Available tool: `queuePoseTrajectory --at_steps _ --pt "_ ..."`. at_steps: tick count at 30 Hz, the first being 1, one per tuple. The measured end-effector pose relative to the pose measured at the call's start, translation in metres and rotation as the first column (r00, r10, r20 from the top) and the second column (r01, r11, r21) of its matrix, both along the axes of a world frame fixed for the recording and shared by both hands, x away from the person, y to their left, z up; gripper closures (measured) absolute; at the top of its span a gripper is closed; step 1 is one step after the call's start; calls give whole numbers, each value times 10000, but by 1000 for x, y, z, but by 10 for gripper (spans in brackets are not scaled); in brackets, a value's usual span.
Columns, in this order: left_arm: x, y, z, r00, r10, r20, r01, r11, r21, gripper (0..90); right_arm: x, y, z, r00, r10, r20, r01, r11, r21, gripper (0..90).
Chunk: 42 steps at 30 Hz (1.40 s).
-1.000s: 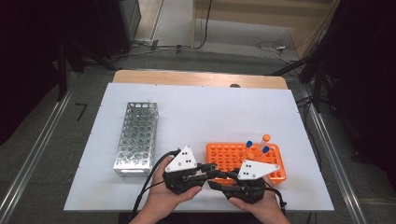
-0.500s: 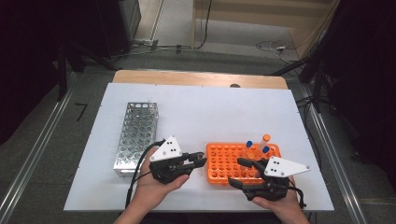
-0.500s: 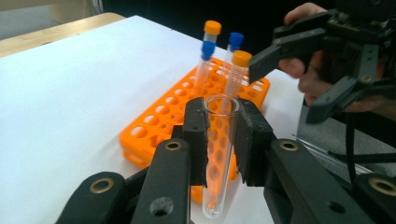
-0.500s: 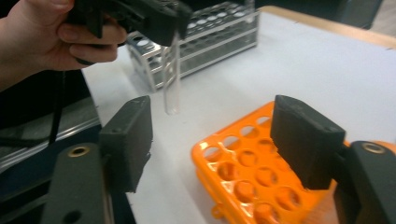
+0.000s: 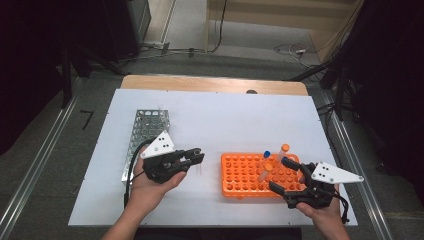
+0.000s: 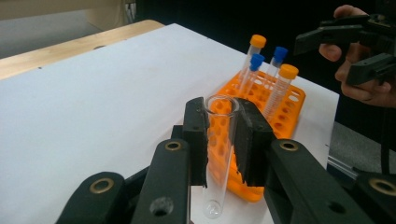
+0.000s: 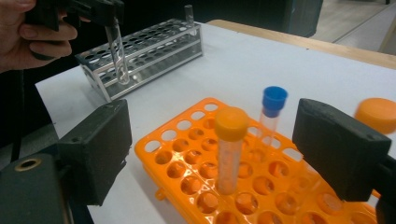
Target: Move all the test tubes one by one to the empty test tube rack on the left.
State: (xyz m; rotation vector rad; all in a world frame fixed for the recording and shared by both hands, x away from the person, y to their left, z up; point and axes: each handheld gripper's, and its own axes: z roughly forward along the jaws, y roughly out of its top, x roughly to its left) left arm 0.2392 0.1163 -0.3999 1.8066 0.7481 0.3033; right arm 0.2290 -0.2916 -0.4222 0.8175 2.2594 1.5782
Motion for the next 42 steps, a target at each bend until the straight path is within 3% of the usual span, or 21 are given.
queuePoseTrajectory --at_steps 9,20,34,42 --pt "17 19 3 9979 648 41 -648 9979 -17 762 9 -19 -5 9991 -362 -208 362 9993 -13 5" --pt "42 44 11 9883 1501 281 -1503 9886 72 762 18 -39 -15 9960 -753 -490 758 9971 104 0" --pt "77 73 15 9639 2632 398 -2633 9647 -46 762 24 -51 -22 9905 -1217 -643 1225 9924 87 0" --pt "95 82 15 9430 3280 566 -3287 9444 45 762 26 -52 -26 9880 -1354 -746 1354 9908 -51 0"
